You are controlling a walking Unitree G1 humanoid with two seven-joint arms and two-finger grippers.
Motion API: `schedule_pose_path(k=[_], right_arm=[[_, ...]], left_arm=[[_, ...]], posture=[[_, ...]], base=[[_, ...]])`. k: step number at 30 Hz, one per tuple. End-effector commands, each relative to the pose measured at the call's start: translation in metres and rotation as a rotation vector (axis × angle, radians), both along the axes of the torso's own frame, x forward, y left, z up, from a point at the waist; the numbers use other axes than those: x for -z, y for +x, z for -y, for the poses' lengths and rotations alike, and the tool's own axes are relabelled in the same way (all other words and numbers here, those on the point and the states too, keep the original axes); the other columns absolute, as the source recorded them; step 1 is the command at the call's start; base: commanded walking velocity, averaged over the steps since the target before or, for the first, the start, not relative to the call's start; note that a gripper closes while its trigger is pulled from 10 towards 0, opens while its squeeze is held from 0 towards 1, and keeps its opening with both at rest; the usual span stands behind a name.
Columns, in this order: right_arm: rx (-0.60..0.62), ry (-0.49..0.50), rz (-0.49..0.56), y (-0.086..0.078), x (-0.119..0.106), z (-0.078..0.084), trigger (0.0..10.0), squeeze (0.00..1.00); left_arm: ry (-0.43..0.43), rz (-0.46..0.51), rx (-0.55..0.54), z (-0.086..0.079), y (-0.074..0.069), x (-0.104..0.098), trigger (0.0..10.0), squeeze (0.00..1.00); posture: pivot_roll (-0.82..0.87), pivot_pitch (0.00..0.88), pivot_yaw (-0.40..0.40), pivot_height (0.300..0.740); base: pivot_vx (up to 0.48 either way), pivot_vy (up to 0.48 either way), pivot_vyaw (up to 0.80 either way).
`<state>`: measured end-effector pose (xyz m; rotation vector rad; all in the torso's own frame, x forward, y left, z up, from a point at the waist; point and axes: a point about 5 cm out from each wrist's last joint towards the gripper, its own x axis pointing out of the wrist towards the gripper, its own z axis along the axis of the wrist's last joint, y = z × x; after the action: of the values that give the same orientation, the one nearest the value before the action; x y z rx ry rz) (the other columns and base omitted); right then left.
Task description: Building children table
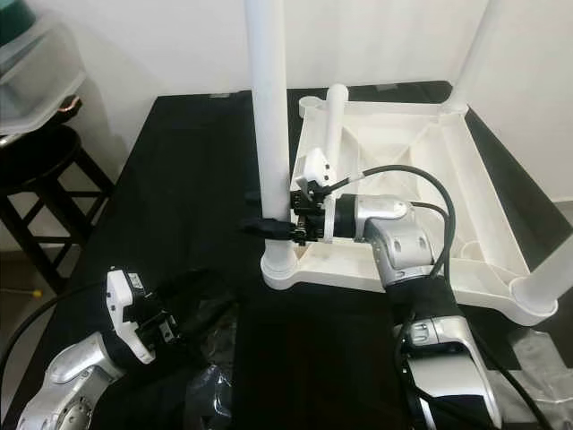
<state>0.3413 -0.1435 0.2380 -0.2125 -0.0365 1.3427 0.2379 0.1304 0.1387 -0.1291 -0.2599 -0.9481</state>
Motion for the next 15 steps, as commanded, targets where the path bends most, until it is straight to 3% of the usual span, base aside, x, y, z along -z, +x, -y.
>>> schedule_pose_path(k=[1,5,6,9,10,11,12,13,14,15], right_arm=[[-0.048,0.004,-0.009,-0.002,0.002,-0.004,0.0,0.0],[0.003,0.005,0.001,-0.003,0.007,0.003,0.0,0.0],[0.079,0.0,0.012,-0.003,0.012,0.005,0.0,0.0],[0.133,-0.004,0.02,-0.003,0.015,0.007,0.0,0.0],[0.296,0.035,0.001,-0.002,0.024,0.005,0.0,0.0],[0.296,0.035,0.001,-0.002,0.024,0.005,0.0,0.0],[0.612,0.056,-0.048,-0.013,0.052,-0.005,0.0,0.0],[0.916,0.015,-0.058,-0.052,0.086,-0.02,0.0,0.0],[0.916,0.015,-0.058,-0.052,0.086,-0.02,0.0,0.0],[0.935,0.002,-0.045,-0.064,0.091,-0.027,0.0,0.0]], left_arm=[[0.019,-0.014,-0.006,-0.002,-0.002,0.005,10.0,0.0],[0.019,-0.013,-0.006,-0.001,-0.002,0.005,10.0,0.0],[0.019,-0.012,-0.007,-0.002,-0.002,0.005,10.0,0.0],[0.019,-0.011,-0.008,-0.002,-0.003,0.005,10.0,0.0],[0.02,-0.011,-0.009,-0.002,-0.003,0.005,10.0,0.0],[0.02,-0.011,-0.009,-0.002,-0.003,0.005,10.0,0.0],[0.021,-0.01,-0.01,-0.003,-0.004,0.005,10.0,0.0],[0.024,-0.01,-0.011,-0.004,-0.004,0.005,10.0,0.0],[0.024,-0.01,-0.011,-0.004,-0.004,0.005,10.0,0.0],[0.025,-0.01,-0.011,-0.005,-0.004,0.005,10.0,0.0]], posture=[[0.02,0.152,0.04,0.74],[0.03,0.151,0.033,0.74],[0.03,0.152,0.029,0.74],[0.02,0.154,0.024,0.74],[0.03,0.153,0.008,0.74],[0.03,0.153,0.008,0.74],[0.04,0.159,0.007,0.74],[0.04,0.162,0.026,0.74],[0.04,0.162,0.026,0.74],[0.05,0.156,0.035,0.74]], base=[[0.0,0.0,0.0],[0.0,0.0,0.0],[0.0,0.0,0.0],[0.0,0.0,0.0],[0.0,0.0,0.0],[0.0,0.0,0.0],[0.0,0.0,0.0],[0.0,0.0,0.0],[0.0,0.0,0.0],[0.0,0.0,0.0]])
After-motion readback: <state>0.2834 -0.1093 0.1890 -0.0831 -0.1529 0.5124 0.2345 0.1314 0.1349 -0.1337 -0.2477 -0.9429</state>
